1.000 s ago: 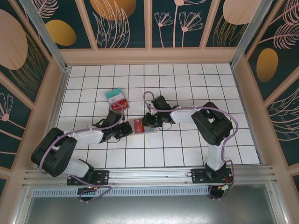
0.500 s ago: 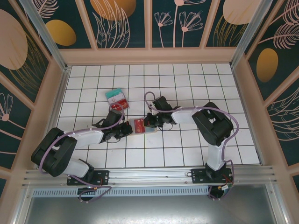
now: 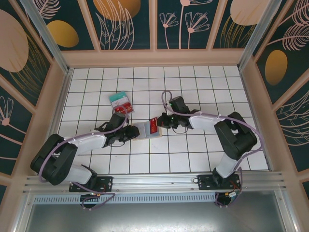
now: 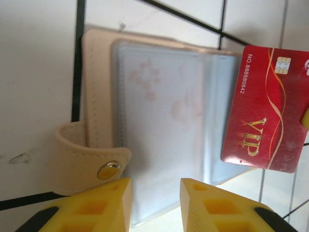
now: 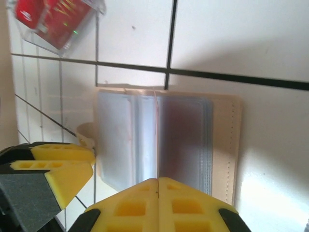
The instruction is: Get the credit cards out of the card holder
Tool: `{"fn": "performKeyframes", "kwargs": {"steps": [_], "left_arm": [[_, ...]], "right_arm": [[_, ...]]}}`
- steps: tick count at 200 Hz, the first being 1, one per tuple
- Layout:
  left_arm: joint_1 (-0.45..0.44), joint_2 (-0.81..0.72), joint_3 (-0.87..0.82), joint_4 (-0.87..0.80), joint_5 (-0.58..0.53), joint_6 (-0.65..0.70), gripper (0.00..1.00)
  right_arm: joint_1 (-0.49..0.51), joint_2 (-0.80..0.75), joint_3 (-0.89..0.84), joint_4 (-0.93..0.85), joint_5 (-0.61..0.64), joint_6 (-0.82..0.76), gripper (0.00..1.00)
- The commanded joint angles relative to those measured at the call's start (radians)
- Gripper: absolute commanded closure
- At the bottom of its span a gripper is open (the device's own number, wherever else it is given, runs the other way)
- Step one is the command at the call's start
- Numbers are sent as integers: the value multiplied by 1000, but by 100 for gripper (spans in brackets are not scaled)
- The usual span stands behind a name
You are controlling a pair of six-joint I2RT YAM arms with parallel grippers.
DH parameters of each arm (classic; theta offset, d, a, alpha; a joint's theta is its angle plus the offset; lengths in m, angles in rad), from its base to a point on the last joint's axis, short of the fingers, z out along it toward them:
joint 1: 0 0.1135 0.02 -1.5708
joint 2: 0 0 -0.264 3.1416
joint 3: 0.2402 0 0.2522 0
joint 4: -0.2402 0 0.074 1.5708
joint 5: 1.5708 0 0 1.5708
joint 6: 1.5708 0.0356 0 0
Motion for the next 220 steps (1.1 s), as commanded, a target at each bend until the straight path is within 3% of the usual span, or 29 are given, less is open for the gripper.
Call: {"fn": "performKeyframes", "kwargs": {"steps": [1,37,98,125,220], "left_arm": [[-2,-54,60,-20,13,-38,65],[14,-84,113,83,107,-103,64],[66,-75,124,337,250,-262,69],[74,-64,112,419,285,-311,71],[75,-64,95,435,307,-301,70]], "right_arm": [[-16,-69,-8,-27,-4,-30,100],[-48,-130,-25,11,-77,-20,100],[-101,-238,-98,285,-293,112,100],[-108,-255,-136,399,-330,178,100],[-111,-246,-187,587,-384,287,100]]}}
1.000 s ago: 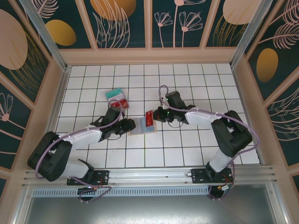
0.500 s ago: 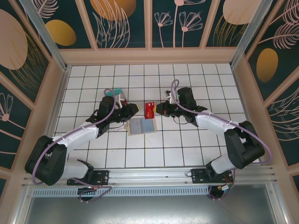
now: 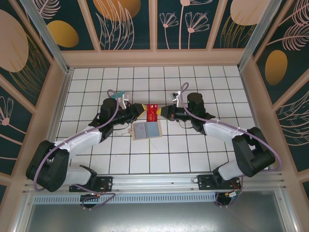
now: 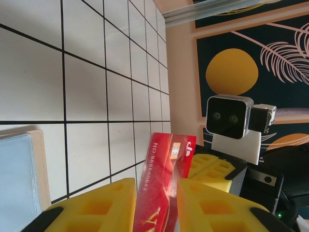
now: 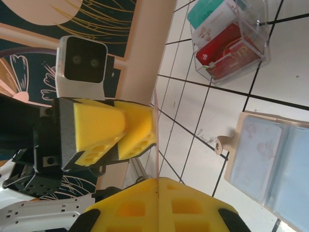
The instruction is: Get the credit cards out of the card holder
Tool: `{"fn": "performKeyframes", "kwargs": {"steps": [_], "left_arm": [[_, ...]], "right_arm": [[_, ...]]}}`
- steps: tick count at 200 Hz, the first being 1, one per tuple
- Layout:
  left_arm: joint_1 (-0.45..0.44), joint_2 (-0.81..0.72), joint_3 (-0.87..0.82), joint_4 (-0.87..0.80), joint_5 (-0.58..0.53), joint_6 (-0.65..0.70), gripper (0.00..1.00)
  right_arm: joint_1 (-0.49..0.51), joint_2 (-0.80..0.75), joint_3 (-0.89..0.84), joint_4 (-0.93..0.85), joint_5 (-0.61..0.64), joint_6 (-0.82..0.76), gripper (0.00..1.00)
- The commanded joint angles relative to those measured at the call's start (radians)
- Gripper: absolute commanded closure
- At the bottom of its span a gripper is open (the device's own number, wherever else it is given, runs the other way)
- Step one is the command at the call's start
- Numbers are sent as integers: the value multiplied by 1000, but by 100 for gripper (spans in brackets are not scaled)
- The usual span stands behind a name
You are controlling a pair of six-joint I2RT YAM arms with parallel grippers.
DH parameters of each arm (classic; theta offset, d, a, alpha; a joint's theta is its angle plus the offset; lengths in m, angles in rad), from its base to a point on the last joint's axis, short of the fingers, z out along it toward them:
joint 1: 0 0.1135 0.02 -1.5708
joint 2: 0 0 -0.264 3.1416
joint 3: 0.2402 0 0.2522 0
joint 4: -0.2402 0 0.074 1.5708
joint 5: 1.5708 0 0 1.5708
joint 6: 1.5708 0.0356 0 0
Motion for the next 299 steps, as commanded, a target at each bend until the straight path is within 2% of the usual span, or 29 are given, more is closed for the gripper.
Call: {"fn": "performKeyframes", "kwargs": {"steps": [1,52,69,102,105,115,131,152,161,176,190,191,195,216,240,270,299], "left_arm": [[6,6,-6,43,33,3,70],[6,-1,-16,106,79,-13,75],[7,-7,-26,146,93,-30,81],[6,-28,-30,159,89,-30,100],[6,-29,-30,157,89,-28,100],[6,-34,-23,142,86,-14,100],[7,-39,7,44,68,47,100],[7,-40,65,-127,32,176,100],[7,-37,99,-226,-1,249,100],[8,-29,161,-389,-78,375,100],[7,-18,218,-516,-160,490,100],[7,-17,220,-524,-167,498,100],[7,-13,236,-555,-197,528,100],[6,3,295,-660,-334,687,100],[6,-22,292,-651,-459,843,100],[6,-38,301,-659,-546,1075,100],[6,16,338,-757,-629,1341,100]], "right_arm": [[-6,-10,-11,111,-44,41,100],[-6,21,-9,167,-63,76,100],[-4,34,-6,172,-68,78,100],[-4,41,-5,152,-64,59,100],[-3,42,-5,148,-61,56,96],[-4,40,-2,122,-52,41,73],[-5,35,-1,99,-46,21,66],[-8,15,4,37,-21,-18,41],[-10,2,7,1,-5,-44,34],[-11,-23,11,-60,29,-87,24],[-16,-46,9,-98,53,-113,9],[-16,-49,9,-103,56,-115,6],[-18,-54,9,-111,61,-122,4],[-23,-86,6,-158,83,-157,1],[-36,-122,-8,-195,95,-185,1],[-64,-168,-32,-225,76,-215,1],[-101,-207,-62,-229,43,-225,1]]}}
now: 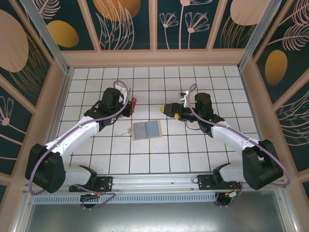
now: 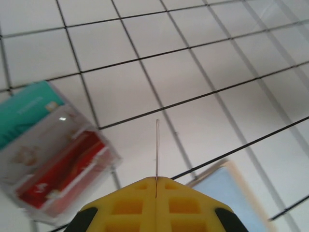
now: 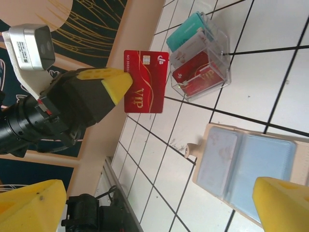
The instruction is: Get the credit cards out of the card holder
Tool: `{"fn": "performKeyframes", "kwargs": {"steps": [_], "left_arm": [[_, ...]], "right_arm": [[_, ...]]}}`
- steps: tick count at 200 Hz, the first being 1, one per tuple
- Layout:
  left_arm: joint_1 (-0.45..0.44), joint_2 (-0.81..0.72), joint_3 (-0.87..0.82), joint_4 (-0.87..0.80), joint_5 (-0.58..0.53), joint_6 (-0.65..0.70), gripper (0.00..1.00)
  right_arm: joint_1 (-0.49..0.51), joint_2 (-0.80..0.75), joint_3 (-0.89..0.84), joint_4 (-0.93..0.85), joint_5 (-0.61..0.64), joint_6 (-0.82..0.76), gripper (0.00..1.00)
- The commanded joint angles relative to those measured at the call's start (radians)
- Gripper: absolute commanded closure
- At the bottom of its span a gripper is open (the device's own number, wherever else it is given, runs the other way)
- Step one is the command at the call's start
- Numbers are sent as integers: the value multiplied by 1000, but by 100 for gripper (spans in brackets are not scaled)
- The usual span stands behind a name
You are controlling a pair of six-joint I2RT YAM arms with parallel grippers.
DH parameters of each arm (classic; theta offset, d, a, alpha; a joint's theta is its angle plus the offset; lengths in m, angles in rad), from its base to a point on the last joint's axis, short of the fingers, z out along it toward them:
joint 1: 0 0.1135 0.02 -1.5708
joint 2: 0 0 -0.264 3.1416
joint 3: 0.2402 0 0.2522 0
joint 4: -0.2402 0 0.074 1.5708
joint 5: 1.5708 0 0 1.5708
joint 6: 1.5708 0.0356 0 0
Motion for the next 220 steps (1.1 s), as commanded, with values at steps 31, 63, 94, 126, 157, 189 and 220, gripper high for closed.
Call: {"fn": "performKeyframes", "kwargs": {"steps": [31,63,94,126,157,189,220], "left_arm": [[1,90,80,-158,-172,561,100],[0,143,92,-161,-198,740,100],[0,195,103,-117,-217,805,100],[1,219,90,-56,-234,853,100],[1,229,65,-9,-252,892,100],[0,239,58,27,-256,907,100],[1,252,7,75,-277,929,100]], "right_arm": [[-64,-79,-66,-11,-55,-36,1],[-88,-98,-76,-21,-69,-41,1],[-108,-111,-75,-41,-72,-47,1],[-115,-112,-71,-58,-73,-50,1],[-118,-108,-69,-65,-67,-50,1],[-119,-107,-71,-68,-60,-46,1],[-118,-106,-77,-64,-57,-41,1]]}}
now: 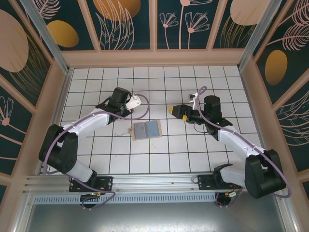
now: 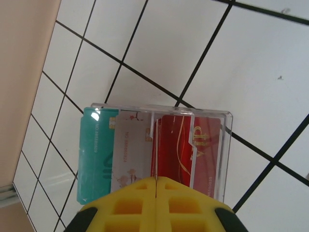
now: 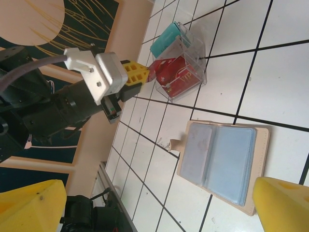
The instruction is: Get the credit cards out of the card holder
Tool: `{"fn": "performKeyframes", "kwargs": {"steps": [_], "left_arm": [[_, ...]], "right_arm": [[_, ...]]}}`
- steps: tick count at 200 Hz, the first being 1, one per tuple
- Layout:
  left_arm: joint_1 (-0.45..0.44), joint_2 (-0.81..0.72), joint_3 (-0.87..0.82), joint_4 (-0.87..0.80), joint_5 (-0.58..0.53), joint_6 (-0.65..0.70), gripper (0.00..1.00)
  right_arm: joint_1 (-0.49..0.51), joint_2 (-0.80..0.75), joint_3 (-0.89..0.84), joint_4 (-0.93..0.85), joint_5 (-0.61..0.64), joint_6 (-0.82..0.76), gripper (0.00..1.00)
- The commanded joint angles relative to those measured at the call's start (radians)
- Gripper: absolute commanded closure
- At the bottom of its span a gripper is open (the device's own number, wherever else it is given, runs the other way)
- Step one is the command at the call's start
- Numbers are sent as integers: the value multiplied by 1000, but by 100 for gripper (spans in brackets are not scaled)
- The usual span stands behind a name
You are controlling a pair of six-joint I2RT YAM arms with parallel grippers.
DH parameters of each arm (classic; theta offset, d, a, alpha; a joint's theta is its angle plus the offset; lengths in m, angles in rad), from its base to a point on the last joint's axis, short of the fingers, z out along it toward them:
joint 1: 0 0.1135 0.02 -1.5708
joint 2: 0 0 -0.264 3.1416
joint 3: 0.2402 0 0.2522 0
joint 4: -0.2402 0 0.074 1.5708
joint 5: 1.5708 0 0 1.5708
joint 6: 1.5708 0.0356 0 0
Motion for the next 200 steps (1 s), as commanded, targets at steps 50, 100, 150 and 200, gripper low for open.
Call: {"fn": "performKeyframes", "kwargs": {"steps": [50,100,150,200], "left_arm": [[2,46,-36,63,1,29,100],[3,73,-34,77,2,27,98],[11,72,-35,119,-40,9,76],[45,66,-50,188,-105,-29,71]], "right_arm": [[-7,-20,-17,-4,1,-2,1],[-9,-29,-26,-6,6,-1,1],[-9,-31,-27,-3,4,2,1],[-10,-31,-35,16,2,17,1]]}}
